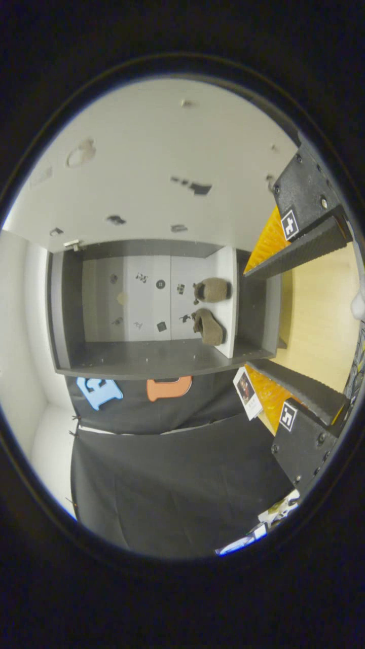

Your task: Open the shoe cabinet door, grab the shoes and put them into the shoe cabinet, then close the shoe cabinet door.

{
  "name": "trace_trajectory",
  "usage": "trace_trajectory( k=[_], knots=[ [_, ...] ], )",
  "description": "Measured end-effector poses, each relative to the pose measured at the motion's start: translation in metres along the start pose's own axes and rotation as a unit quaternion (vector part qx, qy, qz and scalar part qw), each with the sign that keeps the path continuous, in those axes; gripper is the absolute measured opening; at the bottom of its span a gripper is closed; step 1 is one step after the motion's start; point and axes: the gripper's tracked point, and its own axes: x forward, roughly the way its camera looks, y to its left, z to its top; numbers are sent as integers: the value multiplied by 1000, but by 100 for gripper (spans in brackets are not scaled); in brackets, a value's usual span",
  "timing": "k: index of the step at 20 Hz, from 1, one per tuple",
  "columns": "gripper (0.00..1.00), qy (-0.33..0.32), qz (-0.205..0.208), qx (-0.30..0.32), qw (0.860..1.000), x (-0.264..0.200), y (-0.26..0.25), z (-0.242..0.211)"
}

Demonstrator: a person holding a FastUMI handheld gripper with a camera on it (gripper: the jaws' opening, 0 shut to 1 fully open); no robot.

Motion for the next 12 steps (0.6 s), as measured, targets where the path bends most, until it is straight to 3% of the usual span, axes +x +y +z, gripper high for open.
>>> trace_trajectory(
  k=[5, 12],
  knots=[
    [100, -34, -43, 13, 998, -85, -64, 7],
    [100, -54, -104, 27, 993, -139, -174, 14]
  ],
)
